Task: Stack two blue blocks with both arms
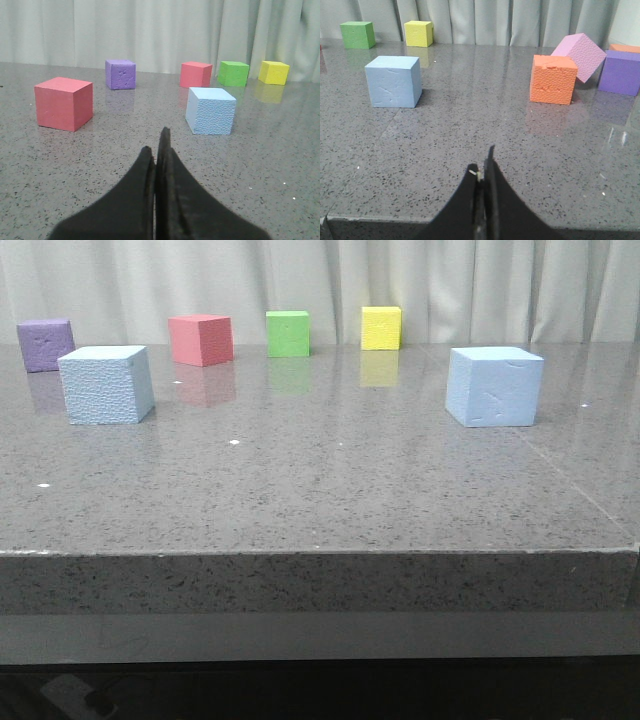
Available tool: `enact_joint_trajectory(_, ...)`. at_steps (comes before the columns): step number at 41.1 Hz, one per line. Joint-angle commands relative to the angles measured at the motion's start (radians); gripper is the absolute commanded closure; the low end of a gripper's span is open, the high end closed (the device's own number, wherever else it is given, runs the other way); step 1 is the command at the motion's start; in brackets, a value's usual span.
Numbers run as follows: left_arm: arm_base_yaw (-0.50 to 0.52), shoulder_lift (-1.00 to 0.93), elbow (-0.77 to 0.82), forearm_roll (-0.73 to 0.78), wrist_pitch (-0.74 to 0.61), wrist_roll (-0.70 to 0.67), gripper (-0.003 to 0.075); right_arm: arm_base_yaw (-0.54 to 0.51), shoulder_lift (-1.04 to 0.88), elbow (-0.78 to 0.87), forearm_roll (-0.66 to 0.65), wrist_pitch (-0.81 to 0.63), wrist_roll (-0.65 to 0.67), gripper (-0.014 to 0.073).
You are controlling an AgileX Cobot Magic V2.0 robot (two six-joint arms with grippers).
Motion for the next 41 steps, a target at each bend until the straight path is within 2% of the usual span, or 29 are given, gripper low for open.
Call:
enact_joint_trajectory(1,0.002,-0.018,0.002,-0.007,-0.083,-0.002,0.0741,-0.005,-0.018,-0.006,-0.010,-0.081,0.000,0.0661)
enact_joint_trajectory(24,0.002,-0.018,0.002,-0.007,-0.083,-0.002,0.0741,-0.005,-0.018,-0.006,-0.010,-0.081,0.000,0.0661)
enact_joint_trajectory(41,0.002,-0.018,-0.008,-0.001,-0.168,-0.002,0.0741,-0.005,-0.018,-0.009,-0.007,-0.119,0.000,0.0661)
